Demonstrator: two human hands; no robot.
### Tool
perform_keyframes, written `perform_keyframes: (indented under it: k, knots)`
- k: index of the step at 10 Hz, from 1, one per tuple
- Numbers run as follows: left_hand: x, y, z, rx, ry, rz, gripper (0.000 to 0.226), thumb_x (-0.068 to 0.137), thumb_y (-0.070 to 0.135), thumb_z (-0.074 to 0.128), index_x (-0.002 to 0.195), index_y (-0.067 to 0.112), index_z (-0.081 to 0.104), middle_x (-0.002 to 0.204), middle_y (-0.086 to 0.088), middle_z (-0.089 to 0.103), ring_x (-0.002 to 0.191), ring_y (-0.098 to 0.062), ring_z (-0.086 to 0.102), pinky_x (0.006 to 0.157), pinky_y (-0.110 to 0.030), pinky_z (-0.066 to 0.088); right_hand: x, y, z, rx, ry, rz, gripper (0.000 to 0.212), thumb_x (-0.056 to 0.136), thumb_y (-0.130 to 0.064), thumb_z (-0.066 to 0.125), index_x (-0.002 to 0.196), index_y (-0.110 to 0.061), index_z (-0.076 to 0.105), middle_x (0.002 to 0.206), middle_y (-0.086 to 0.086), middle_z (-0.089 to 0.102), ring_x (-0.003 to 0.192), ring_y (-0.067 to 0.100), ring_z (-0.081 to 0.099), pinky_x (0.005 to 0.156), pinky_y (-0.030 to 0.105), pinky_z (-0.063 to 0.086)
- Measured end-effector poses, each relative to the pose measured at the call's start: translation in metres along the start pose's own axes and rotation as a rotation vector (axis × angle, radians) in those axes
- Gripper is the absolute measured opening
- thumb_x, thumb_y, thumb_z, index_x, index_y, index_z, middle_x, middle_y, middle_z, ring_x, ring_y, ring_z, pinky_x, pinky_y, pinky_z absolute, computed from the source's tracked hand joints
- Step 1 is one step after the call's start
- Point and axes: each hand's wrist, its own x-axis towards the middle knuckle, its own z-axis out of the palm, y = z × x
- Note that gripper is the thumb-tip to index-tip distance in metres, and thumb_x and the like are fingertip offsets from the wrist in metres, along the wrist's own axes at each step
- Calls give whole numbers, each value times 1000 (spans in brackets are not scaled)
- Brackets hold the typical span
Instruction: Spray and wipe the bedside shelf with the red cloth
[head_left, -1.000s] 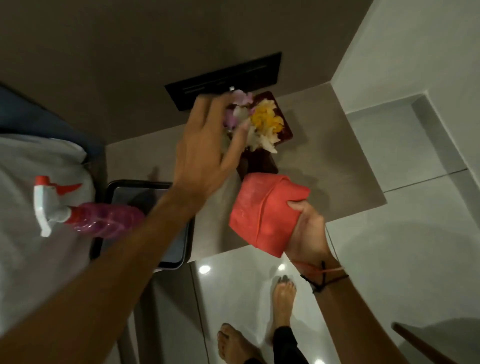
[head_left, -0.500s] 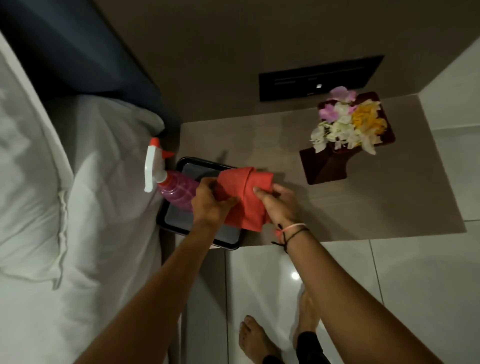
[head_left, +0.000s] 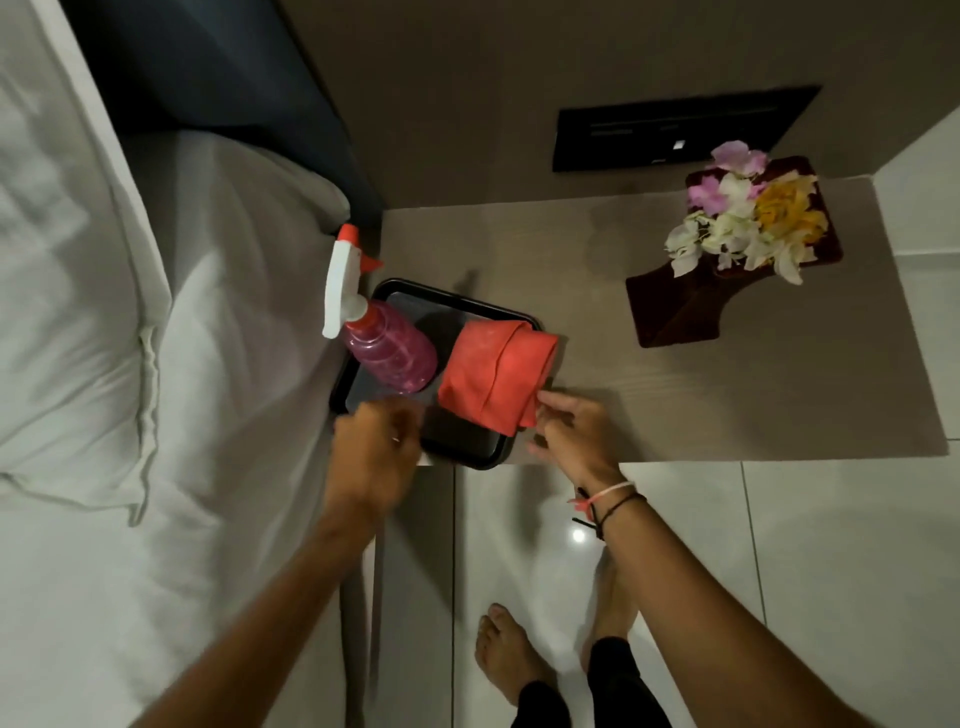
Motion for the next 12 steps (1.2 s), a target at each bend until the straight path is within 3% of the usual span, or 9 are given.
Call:
perform_keyframes:
  k: [1, 2, 3, 4, 5, 7, 8, 9, 12]
  knots:
    - [28, -27, -27, -34, 80, -130, 30, 89, -8, 58, 112, 5, 72, 106, -14, 75, 94, -26, 72, 82, -27, 52, -1, 5, 18, -54, -18, -61, 42, 96, 11, 50, 138, 5, 56, 131, 20, 66, 114, 26, 66, 104, 39, 53]
    - [60, -27, -29, -42, 61, -172, 45, 91, -9, 53, 133, 4, 61, 126, -17, 68, 117, -34, 65, 90, -28, 47, 5, 5, 18, -91, 69, -141, 37, 93, 7, 59, 131, 5, 62, 126, 21, 69, 108, 20, 65, 91, 21, 56]
    - [88, -31, -23, 24, -24, -200, 45, 93, -4, 51, 138, 2, 54, 135, -22, 62, 125, -39, 58, 101, -38, 47, 10, 7, 24, -63, 169, -134, 30, 88, 1, 71, 117, 3, 68, 109, 22, 75, 99, 32, 72, 91, 41, 60]
    - [105, -36, -16, 40, -93, -241, 39, 95, 0, 51, 134, 0, 55, 132, -25, 62, 124, -42, 57, 103, -43, 47, 16, 8, 32, -91, 233, -153, 25, 82, -1, 77, 106, -1, 69, 93, 11, 73, 92, 32, 73, 86, 42, 60]
    - [112, -38, -12, 35, -69, -239, 34, 97, 3, 53, 130, -1, 58, 130, -26, 64, 121, -43, 59, 102, -46, 49, 23, 9, 38, -99, 286, -169, 26, 79, 2, 79, 104, 0, 69, 91, 9, 71, 87, 26, 71, 74, 24, 57]
    - [100, -36, 1, 4, -16, -307, 39, 95, 2, 52, 134, 0, 57, 135, -27, 60, 127, -45, 56, 107, -45, 48, 43, -5, 26, -130, 389, -209, 34, 81, 6, 76, 115, 5, 70, 107, 22, 76, 90, 20, 70, 87, 30, 59]
    - [90, -28, 10, -73, -1, -290, 38, 94, -2, 52, 131, 1, 62, 128, -27, 66, 122, -45, 61, 102, -42, 51, 58, -20, 14, -230, 402, -265, 33, 83, 8, 73, 116, 7, 70, 114, 22, 75, 101, 26, 72, 86, 21, 52]
    - [82, -23, 19, -147, -1, -298, 38, 94, -3, 54, 130, 2, 62, 125, -26, 68, 119, -43, 64, 102, -44, 53, 68, -27, 6, -369, 389, -283, 31, 84, 4, 73, 115, 3, 72, 117, 19, 75, 107, 32, 72, 91, 25, 51]
    - [41, -15, -35, -42, -54, -186, 72, 99, 3, 52, 162, 12, 18, 157, -22, 42, 142, -39, 46, 122, -46, 36, 7, -60, -22, -863, 197, -337, 53, 97, -15, 54, 149, -15, 41, 138, 21, 60, 121, 44, 60, 97, 46, 52]
